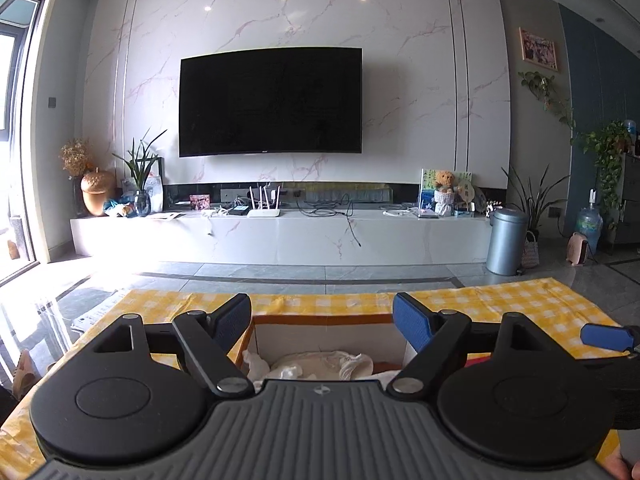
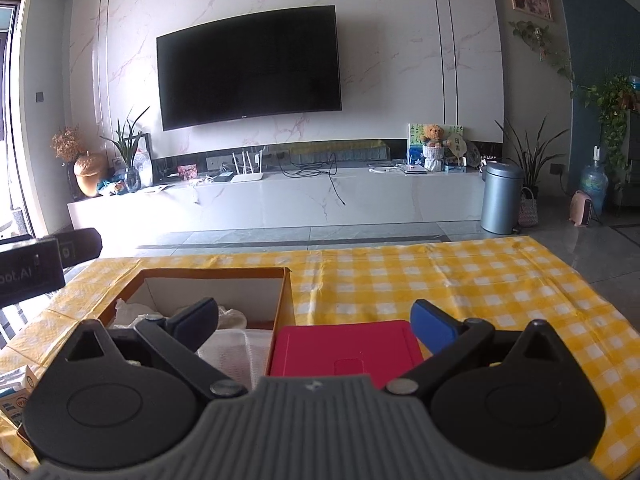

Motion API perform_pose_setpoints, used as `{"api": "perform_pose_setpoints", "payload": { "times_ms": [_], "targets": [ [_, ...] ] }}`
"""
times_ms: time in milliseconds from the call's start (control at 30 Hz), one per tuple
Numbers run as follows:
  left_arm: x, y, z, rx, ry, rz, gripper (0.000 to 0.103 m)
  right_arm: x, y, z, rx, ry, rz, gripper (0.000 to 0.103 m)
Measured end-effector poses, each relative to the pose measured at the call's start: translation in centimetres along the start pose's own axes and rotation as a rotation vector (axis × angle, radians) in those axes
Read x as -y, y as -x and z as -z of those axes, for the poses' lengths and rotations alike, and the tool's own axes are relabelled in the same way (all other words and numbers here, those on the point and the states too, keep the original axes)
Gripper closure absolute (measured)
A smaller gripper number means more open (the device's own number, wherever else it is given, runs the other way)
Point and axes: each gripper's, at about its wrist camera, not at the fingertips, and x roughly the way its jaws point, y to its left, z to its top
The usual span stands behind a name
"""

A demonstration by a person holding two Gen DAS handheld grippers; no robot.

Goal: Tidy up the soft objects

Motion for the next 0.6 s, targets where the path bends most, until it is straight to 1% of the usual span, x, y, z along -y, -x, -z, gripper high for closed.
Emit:
{"api": "perform_pose_setpoints", "payload": {
  "times_ms": [133, 167, 267, 333, 400, 500, 600],
  "targets": [
    [-0.1, 0.4, 1.2, -0.041, 0.008, -0.014, 0.009, 0.7, 1.0, 0.7, 0.066, -0.035, -0.062, 0.003],
    [-0.3, 0.7, 1.5, -0.056, 0.021, -0.012, 0.009, 0.7, 1.2, 0.7, 0.073, -0.030, -0.062, 0.003],
    [-0.3, 1.1, 2.3, -0.079, 0.053, -0.011, 0.009, 0.3, 1.5, 0.7, 0.064, 0.023, -0.061, 0.003],
    [-0.2, 1.4, 2.7, -0.080, 0.053, -0.011, 0.010, -0.1, 1.6, 1.0, 0.052, 0.068, -0.064, 0.003],
    [0.0, 1.7, 2.8, -0.063, 0.037, -0.032, 0.009, -0.5, 1.5, 1.3, 0.029, 0.115, -0.042, 0.003],
    [0.1, 2.1, 2.9, -0.035, 0.026, -0.025, 0.009, -0.9, 1.1, 1.9, -0.008, 0.183, 0.034, 0.003],
    [0.5, 2.3, 2.9, -0.034, 0.021, -0.006, 0.009, -0.8, 0.9, 2.4, -0.019, 0.192, 0.029, 0.003]
  ]
}}
